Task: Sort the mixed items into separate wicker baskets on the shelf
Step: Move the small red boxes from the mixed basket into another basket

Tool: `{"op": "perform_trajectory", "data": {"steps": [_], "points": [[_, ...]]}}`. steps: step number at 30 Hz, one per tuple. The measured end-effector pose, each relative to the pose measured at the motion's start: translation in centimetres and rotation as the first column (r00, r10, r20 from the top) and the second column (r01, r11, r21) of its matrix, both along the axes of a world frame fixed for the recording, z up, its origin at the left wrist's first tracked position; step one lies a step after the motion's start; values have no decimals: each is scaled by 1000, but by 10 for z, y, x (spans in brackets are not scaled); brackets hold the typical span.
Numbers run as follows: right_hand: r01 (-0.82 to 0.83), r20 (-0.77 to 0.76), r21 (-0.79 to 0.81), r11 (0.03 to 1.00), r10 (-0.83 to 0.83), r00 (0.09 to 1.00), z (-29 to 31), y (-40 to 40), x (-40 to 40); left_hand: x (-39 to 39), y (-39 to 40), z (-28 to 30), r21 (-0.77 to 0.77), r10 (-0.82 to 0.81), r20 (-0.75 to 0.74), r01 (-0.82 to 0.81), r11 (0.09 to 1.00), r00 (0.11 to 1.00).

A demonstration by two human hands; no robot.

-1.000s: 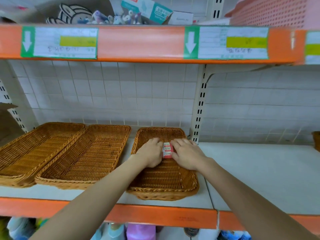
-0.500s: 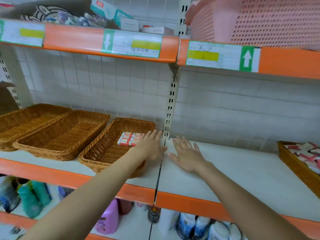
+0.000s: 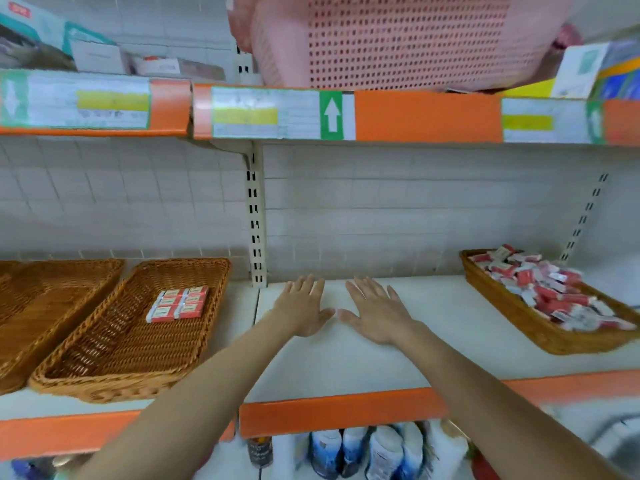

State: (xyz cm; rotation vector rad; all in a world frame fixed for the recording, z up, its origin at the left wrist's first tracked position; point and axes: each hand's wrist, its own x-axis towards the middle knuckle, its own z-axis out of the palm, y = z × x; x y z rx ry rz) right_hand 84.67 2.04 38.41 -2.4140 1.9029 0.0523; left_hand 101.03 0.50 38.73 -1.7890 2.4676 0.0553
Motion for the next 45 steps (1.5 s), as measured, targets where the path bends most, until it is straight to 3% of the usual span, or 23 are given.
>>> {"op": "perform_trajectory", "data": {"steps": [10, 26, 36, 45], "points": [[195, -22, -13, 981, -195, 981, 0, 16, -104, -105, -11, 5, -14, -193, 38, 194, 981, 980], [306, -23, -61, 950, -308, 951, 16, 43, -307, -312, 8, 14, -73, -321, -60, 317, 946, 945], [363, 49, -69, 929, -360, 932, 21, 36, -361, -351, -6, 17, -54, -331, -81, 328, 943, 940], [426, 46, -141, 894, -424, 904, 19, 13, -372, -367, -20, 19, -227, -266, -64, 245, 943, 962]]}}
